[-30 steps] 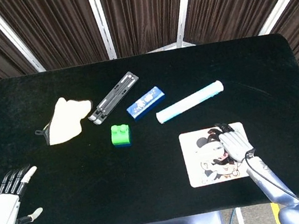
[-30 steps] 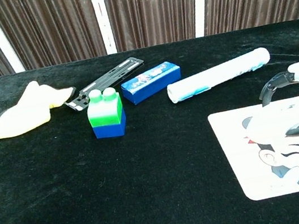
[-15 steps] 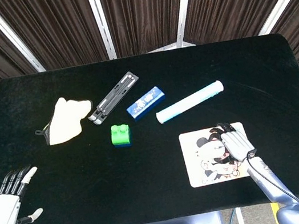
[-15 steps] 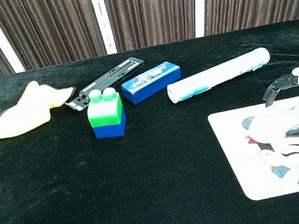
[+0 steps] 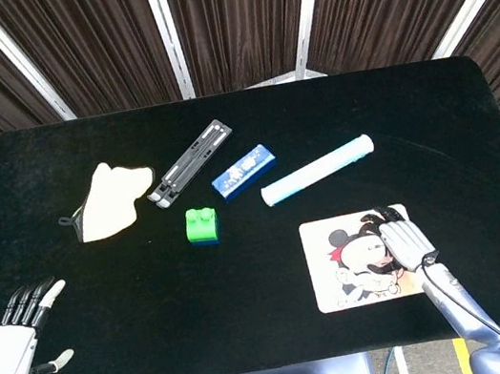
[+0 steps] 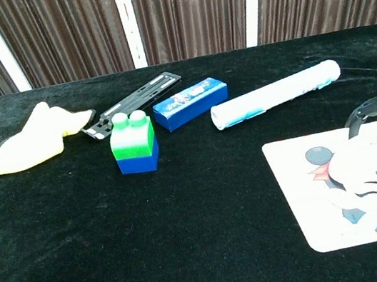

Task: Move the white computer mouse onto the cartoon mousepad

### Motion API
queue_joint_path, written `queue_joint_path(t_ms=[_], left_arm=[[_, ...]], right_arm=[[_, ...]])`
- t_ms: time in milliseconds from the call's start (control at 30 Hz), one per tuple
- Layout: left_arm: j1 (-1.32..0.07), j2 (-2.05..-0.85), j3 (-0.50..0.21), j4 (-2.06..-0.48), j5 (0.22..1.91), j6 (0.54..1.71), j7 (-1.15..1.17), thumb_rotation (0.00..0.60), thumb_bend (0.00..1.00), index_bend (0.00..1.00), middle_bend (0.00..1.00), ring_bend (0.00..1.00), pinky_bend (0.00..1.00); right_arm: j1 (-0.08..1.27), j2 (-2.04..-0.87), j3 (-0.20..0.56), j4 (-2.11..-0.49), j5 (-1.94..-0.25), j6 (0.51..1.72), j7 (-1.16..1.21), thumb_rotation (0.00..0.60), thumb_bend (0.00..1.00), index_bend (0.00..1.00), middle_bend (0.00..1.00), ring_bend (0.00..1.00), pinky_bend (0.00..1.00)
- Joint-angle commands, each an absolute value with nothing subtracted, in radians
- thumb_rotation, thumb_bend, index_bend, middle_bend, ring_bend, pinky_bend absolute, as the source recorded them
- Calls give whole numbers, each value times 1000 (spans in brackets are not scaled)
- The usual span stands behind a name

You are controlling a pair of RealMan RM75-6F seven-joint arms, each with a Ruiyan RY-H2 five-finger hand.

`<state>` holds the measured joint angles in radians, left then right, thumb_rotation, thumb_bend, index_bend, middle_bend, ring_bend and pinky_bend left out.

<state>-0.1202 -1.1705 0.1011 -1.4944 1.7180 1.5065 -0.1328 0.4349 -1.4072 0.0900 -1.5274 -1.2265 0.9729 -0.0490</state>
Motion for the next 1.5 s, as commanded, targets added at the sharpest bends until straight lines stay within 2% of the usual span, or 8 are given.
queue_joint_path(t_ms=[33, 167, 367, 700, 1500], left_arm=[[-119, -1171, 102, -1495, 1721, 1508, -128, 600, 106, 0, 0, 0, 0], [-117, -1171, 101, -1495, 1720, 1512, -128, 600, 106, 0, 0, 0, 0], [-117, -1172, 101, -1495, 1722, 1511, -127, 600, 105, 0, 0, 0, 0], [-115, -1174, 100, -1495, 1724, 1515, -122, 600, 106, 0, 0, 0, 0], [-121, -1176, 95, -1490, 1713, 1502, -141, 600, 105, 0, 0, 0, 0]], right_arm=[[433, -1403, 85, -1534, -1230, 973, -47, 600, 253, 402, 63, 0, 0], [431, -1395, 79, -1542, -1240, 983, -59, 600, 239, 243, 1, 0, 0], [418, -1386, 70, -1560, -1235, 1010, -98, 600, 237, 158, 0, 0, 0], [409, -1394, 78, -1556, -1195, 1030, -139, 600, 224, 141, 0, 0, 0], [453, -1457, 110, -1411, -1103, 967, -194, 600, 212, 135, 0, 0, 0]])
